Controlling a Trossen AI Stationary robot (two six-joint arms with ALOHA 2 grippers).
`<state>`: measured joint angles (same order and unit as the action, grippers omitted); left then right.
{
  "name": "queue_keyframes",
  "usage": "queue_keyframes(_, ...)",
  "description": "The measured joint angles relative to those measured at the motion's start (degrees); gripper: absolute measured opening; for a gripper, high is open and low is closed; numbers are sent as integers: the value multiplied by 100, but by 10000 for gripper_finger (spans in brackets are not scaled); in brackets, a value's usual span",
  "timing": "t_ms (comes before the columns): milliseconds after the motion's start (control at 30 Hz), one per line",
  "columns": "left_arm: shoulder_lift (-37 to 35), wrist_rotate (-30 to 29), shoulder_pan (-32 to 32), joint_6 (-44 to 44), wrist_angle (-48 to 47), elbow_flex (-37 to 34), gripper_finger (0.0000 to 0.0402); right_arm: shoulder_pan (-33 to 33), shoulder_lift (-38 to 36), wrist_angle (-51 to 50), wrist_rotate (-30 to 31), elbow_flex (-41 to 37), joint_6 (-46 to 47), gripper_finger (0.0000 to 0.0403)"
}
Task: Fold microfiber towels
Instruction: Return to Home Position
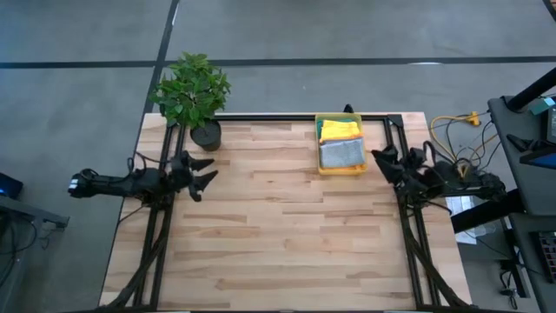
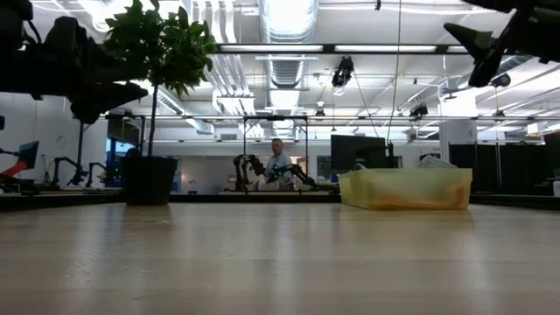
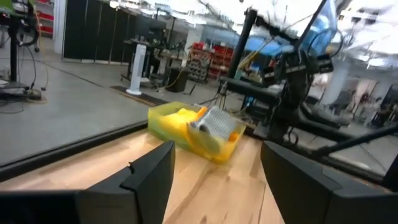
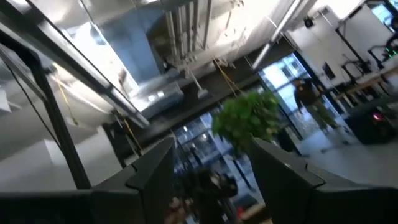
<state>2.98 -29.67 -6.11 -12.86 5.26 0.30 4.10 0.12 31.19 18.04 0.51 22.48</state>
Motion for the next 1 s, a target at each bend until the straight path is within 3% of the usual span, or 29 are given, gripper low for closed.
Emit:
queue_keyframes(533,294,-7,0,-20,-81,-2,226,0,2,-1151,-2,0,-2,201)
queue_keyframes(1000,304,-14,0,-20,-79,-4,226,-2,2,-1171,-2,2,-2,201)
